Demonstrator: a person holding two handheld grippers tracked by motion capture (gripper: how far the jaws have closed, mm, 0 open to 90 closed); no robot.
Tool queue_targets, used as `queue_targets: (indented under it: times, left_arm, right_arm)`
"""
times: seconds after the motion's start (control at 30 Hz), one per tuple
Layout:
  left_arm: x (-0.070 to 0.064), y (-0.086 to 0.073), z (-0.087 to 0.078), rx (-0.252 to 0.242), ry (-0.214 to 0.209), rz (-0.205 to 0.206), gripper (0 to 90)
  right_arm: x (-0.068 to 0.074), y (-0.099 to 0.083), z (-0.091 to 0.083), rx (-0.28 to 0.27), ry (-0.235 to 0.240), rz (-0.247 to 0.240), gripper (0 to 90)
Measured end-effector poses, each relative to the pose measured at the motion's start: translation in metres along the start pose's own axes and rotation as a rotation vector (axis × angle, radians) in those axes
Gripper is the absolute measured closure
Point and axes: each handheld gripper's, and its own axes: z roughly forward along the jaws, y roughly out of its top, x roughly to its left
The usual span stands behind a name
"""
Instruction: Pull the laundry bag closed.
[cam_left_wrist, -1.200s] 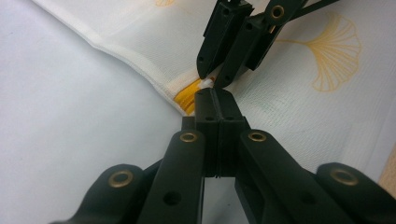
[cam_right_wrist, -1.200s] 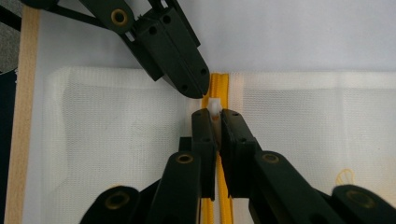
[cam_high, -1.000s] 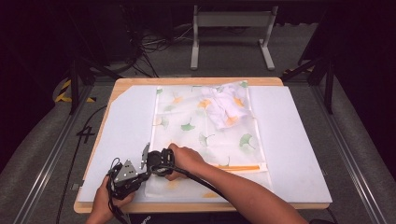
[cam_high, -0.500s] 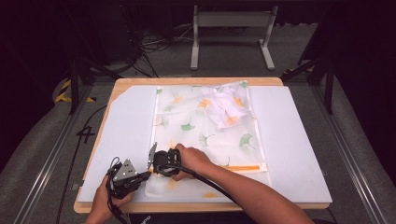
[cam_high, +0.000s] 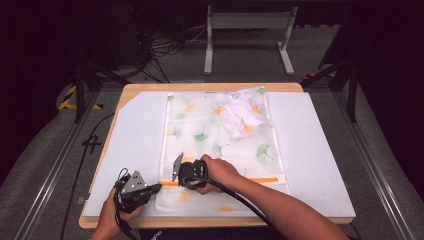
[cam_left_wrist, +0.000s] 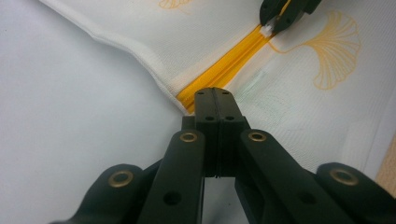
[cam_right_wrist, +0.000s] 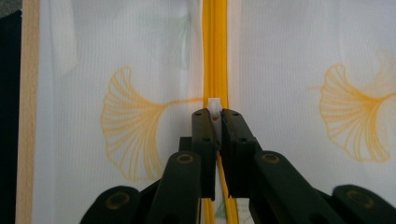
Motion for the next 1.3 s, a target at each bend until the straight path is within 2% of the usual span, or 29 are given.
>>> queue_targets:
  times: [0.13, 0.53, 0.7, 1.1, 1.3]
  left_arm:
    - [0.0, 0.0, 0.0, 0.0, -0.003, -0.004, 90.0]
    - [0.001, 0.0, 0.0, 0.0, -0.005, -0.002, 90.0]
    - [0.001, 0.0, 0.0, 0.002, -0.005, -0.001, 90.0]
    - [0.001, 0.0, 0.0, 0.0, -0.006, -0.001, 90.0]
    - [0.001, 0.0, 0.0, 0.0, -0.007, -0.003, 90.0]
  right_arm:
    - [0.0, -0.012, -0.005, 0.004, 0.006, 0.018, 84.3]
    - [0.002, -0.038, -0.017, 0.027, -0.013, 0.025, 84.4]
    - [0.0, -0.049, -0.021, 0.026, -0.004, 0.038, 84.4]
    - [-0.001, -0.067, -0.03, 0.075, -0.01, 0.034, 84.4]
    - [0.001, -0.076, -0.034, 0.086, -0.032, 0.025, 84.4]
